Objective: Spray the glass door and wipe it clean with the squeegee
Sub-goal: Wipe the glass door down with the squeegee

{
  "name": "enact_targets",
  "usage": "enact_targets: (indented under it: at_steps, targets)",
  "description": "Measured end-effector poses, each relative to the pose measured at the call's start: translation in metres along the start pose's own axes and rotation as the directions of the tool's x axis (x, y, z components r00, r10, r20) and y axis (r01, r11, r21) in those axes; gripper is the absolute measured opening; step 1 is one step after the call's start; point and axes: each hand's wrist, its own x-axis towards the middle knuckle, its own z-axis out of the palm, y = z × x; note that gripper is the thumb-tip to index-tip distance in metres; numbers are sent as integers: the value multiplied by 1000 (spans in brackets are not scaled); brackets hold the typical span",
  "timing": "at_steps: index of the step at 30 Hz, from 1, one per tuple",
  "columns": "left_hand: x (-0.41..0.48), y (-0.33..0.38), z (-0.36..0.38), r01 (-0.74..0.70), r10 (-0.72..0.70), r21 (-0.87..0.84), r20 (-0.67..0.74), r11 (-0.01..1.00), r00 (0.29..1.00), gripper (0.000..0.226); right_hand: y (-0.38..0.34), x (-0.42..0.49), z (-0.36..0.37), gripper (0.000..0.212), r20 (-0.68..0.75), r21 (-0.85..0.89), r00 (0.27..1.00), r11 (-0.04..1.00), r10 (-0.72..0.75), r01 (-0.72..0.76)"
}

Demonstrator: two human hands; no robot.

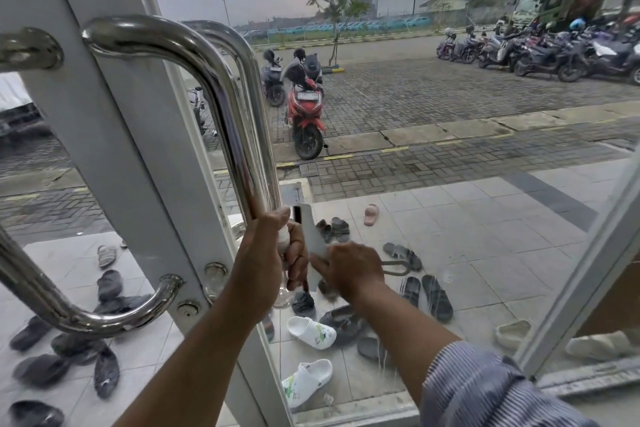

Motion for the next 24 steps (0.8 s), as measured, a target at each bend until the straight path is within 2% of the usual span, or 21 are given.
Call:
enact_targets:
  at_steps: [3,7,11,15,17,21,24]
  targets:
    - [-2,-5,2,13,-13,-10,2,1000,1000,49,46,-11,-13,70,4,-27,997,997,77,-77]
    - [-1,-5,1,24,-24,-16,-4,1000,1000,47,108,-32,-39,67,-65,-125,977,969,205,-212]
    - [-1,-4,3,27,-27,-18,-3,999,1000,48,125,-46,-45,66,-88,-162,950,936,300,-311]
    - [-3,-4,7,36,-36,-37,-4,999,999,49,103,-51,-50,64,-163,-77,952,958,261,-276]
    - [-6,-3,9,30,-29,-27,6,999,1000,49,88,-43,-61,65,-206,-44,958,976,200,-213]
    - [-9,0,15,20,-20,-21,14,1000,1000,50,56,-15,-87,70,-241,-99,970,994,29,-55]
    - [-7,2,22,23,-23,-21,7,1000,1000,51,46,3,-105,71,-275,-134,961,991,-25,-13]
